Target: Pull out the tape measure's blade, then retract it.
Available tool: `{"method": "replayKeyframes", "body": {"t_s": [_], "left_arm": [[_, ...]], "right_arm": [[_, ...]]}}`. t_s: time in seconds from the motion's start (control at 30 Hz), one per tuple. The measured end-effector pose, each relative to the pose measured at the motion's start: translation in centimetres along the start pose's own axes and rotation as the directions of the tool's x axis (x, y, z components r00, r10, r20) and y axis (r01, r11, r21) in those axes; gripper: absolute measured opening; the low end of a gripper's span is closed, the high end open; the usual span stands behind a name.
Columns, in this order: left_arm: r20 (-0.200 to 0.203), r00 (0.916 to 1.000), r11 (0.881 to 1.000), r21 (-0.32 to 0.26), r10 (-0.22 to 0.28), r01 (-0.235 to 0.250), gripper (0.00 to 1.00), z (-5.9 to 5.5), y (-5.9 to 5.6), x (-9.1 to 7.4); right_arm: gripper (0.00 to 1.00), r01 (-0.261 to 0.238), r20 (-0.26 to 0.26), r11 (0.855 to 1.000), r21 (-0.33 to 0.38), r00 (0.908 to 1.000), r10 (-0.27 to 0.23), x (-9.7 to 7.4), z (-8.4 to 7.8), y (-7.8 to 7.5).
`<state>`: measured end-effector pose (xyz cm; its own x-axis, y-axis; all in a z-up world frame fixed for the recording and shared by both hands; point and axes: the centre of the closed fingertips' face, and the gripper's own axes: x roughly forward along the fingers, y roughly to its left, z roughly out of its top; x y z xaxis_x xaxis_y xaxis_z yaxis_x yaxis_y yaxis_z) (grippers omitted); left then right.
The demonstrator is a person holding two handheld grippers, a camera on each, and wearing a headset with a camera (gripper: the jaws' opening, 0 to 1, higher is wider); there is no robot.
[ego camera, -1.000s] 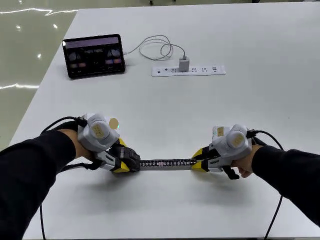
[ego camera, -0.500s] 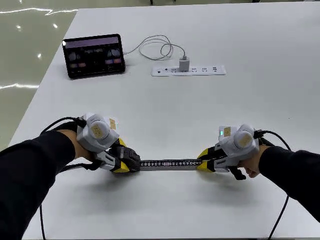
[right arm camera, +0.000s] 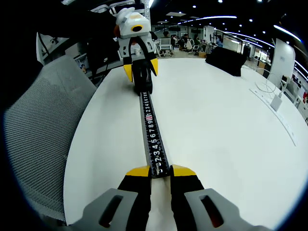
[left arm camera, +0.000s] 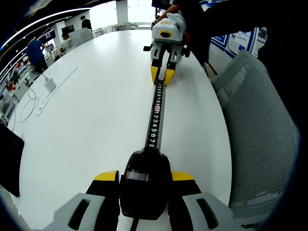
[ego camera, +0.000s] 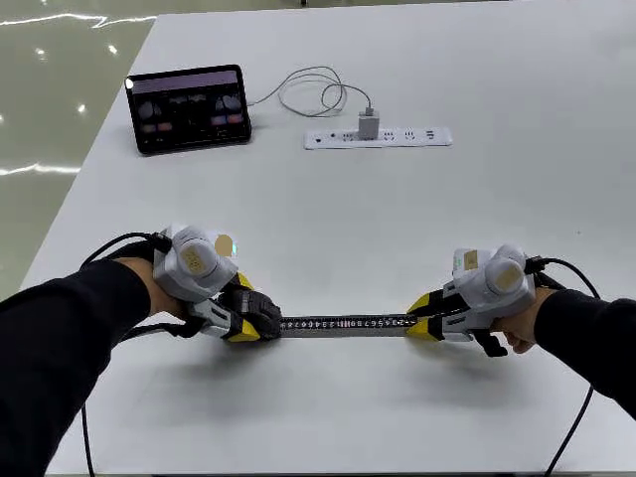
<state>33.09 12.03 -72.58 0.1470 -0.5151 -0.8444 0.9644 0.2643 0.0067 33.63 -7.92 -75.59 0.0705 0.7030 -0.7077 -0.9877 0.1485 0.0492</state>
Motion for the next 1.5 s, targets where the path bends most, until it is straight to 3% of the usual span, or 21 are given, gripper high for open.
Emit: {"method": "replayKeyframes", "body": {"t_s": [1.5], "left_arm": [[0.018, 0.9998, 1.0, -0.009, 0.011, -0.011, 0.35, -0.2, 0.3, 0.1]], "right_arm": [[0.1, 0.033, -0.034, 0.999, 0.029, 0.9989, -0.032, -2.8, -2.9, -0.9]]}}
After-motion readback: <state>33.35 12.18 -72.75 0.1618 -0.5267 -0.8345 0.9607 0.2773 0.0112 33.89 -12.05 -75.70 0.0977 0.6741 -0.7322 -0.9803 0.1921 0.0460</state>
